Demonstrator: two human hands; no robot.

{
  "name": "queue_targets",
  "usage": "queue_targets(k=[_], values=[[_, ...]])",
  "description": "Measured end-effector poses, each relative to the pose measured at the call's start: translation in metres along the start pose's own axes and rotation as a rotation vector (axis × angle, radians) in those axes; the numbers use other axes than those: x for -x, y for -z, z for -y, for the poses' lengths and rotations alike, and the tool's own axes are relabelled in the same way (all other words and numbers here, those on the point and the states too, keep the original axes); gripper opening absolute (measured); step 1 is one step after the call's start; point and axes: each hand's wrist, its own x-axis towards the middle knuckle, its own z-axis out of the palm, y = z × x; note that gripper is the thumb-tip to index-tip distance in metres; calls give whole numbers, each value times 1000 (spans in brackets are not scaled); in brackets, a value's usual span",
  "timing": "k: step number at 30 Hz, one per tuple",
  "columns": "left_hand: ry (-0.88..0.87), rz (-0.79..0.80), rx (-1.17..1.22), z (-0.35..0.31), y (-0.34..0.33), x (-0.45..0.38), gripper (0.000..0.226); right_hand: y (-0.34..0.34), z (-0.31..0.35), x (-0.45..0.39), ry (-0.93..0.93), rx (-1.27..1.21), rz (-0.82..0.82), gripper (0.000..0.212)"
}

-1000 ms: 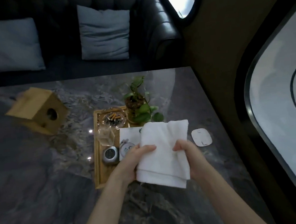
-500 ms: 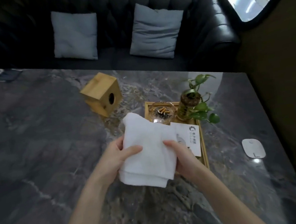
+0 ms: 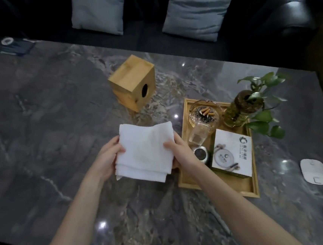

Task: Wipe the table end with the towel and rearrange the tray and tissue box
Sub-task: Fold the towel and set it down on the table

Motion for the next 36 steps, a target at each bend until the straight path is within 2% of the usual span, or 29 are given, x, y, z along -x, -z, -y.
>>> queue_targets(k=[4, 8, 10, 13, 14, 17, 20, 23, 25, 27, 30, 33, 36], values=[[-23, -109, -173, 16, 1, -14, 49, -11, -10, -8, 14, 201, -78, 44], [-129, -219, -318, 31, -1, -12, 72, -13, -21, -8, 20, 449, -167, 39], [-181, -344, -469, 40, -3, -7, 66, -12, -22, -5, 25, 555, -209, 39], [-327, -470, -730, 55, -7, 5, 53, -15, -23, 5, 61, 641, -230, 52], [-375, -468, -800, 61, -9, 9, 51, -18, -25, 9, 99, 736, -239, 56], [-412, -397, -1052, 81, -15, 21, 61, -23, -40, 12, 342, 1280, -344, 59], [-377, -360, -1196, 97, -23, 26, 72, -22, -53, 13, 335, 1511, -180, 61], [-303, -325, -1197, 103, -26, 26, 76, -19, -66, 14, 293, 1609, -177, 61], [-271, -308, -1197, 102, -27, 25, 68, -20, -70, 15, 272, 1613, -203, 67], [-248, -290, -1217, 98, -28, 25, 60, -18, -70, 15, 279, 1612, -178, 69], [-192, -259, -1249, 88, -29, 27, 60, -14, -58, 15, 288, 1638, -102, 64], [-124, -250, -1265, 68, -38, 32, 56, -9, -38, 22, 349, 1544, -86, 51], [-239, -200, -1278, 48, -62, 48, 44, 8, -19, 37, 494, 1379, -205, 39]])
